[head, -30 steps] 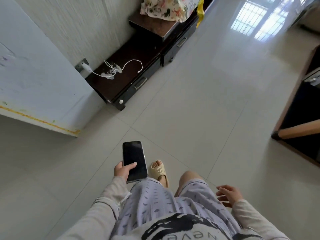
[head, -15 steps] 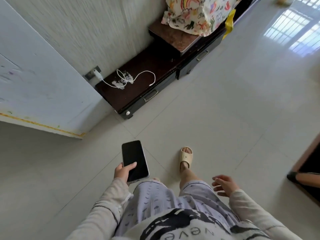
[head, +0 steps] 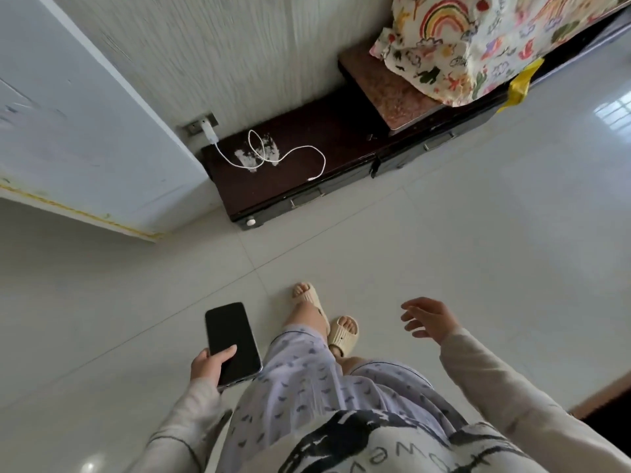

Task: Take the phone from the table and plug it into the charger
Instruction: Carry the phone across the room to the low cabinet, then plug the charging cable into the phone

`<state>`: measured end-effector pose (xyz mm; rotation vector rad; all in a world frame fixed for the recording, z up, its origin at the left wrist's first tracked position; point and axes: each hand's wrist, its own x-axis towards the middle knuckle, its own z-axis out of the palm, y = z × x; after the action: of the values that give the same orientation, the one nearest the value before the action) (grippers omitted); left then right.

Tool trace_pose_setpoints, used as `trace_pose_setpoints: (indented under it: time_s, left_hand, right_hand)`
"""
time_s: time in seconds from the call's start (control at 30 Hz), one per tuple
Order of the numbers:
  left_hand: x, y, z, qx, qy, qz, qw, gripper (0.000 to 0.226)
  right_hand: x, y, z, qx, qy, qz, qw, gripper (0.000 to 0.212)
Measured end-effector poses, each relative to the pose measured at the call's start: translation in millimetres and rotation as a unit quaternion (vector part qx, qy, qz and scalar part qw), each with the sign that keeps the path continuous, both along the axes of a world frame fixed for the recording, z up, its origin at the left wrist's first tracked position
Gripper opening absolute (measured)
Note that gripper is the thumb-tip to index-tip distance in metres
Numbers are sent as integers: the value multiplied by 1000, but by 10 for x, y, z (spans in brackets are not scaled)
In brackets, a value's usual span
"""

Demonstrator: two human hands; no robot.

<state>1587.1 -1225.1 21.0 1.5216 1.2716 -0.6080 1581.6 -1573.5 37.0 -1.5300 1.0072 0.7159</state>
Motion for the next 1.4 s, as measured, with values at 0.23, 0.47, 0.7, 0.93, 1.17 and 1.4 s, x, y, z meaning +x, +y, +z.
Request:
trace_pose_setpoints:
  time_s: [0.23,0.47,0.7,0.93,1.17,1.4]
  left_hand:
    - [729,-261,-87,-20,-8,28,999,19]
    - [1691,-457,-52,-42,-34,35,998,21]
    - [2413,-626,-56,-64,-48,6,997,19]
    - [2692,-693,-117,-32,-51,-26,998,11]
    - [2622,-740,-318,-13,-2,52,999,10]
    - [2724,-820,-788,-18,25,84,996,11]
  right_hand:
    - [692,-102,-159,-6,40,45,998,15]
    - [1300,-287,-318,-37,113,52,991,18]
    - [1797,-414,-293,-39,129,9,991,34]
    - [2287,-288,-353,-52,157,104,981,33]
    - [2936,-130,-450,-26,111,171,979,24]
    - [3390,-129,-926,-27,120,246,962,19]
